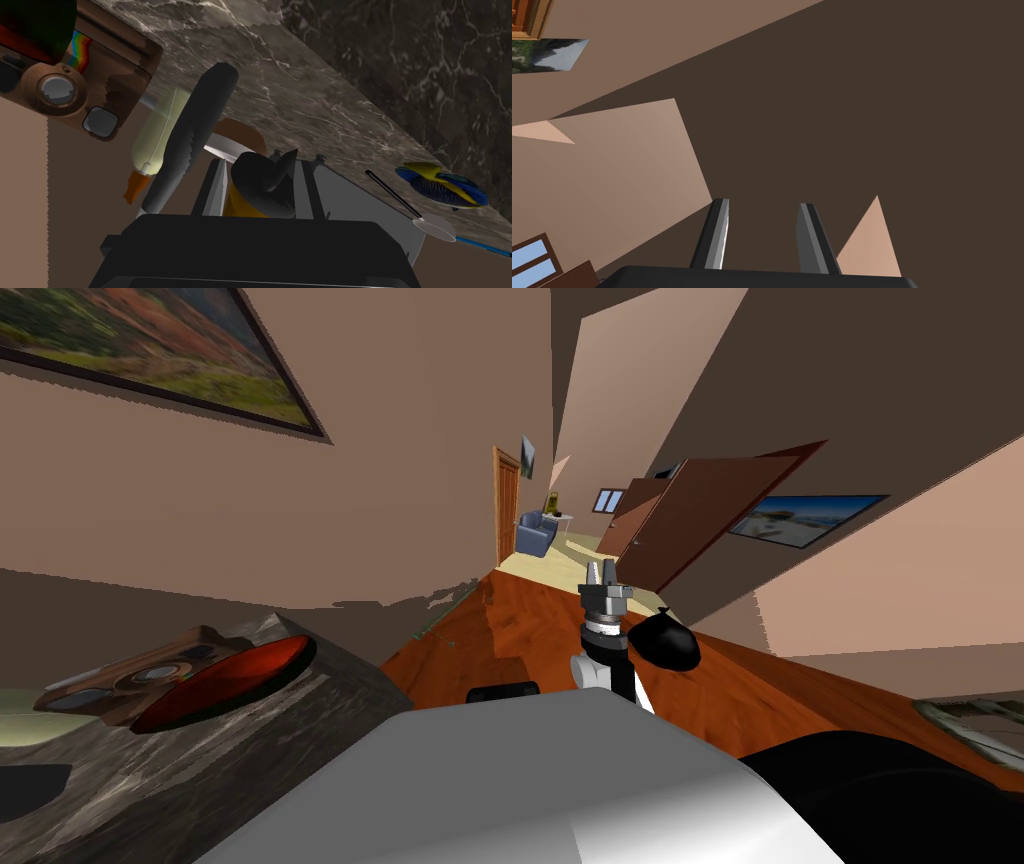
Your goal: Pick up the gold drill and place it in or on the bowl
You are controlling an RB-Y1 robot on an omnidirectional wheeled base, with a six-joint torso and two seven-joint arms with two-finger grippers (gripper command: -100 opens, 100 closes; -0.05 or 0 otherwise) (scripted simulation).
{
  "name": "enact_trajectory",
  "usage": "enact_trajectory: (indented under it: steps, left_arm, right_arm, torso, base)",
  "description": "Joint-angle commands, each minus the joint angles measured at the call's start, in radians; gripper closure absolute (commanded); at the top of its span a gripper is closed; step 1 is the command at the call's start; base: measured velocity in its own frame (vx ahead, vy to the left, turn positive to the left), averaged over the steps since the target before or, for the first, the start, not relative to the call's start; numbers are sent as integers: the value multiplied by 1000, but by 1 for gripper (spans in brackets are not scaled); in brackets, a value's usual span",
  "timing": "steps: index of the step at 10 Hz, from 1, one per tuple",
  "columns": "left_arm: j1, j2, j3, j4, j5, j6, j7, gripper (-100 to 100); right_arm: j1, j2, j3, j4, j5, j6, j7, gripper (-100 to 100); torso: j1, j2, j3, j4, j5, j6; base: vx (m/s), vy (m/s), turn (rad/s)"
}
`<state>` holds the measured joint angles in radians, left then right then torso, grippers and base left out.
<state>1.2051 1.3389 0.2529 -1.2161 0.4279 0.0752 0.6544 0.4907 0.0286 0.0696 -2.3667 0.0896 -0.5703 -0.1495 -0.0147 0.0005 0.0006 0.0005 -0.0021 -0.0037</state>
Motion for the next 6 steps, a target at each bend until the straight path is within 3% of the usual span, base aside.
enact_trajectory:
  steps: [1, 6]
  left_arm:
    - [-12, 3, 15, 0, 20, 31, 9, 100]
    - [-51, 4, 82, -6, 83, 144, 29, 100]
  right_arm:
    - [0, 0, 0, 0, 0, 0, 0, 0]
    - [0, 0, 0, 0, 0, 0, 0, 0]
  torso:
    - [0, 0, 0, 0, 0, 0]
    - [4, 0, 1, 1, 1, -1]
  base:
    - [48, -178, 27]
    - [49, -152, 38]
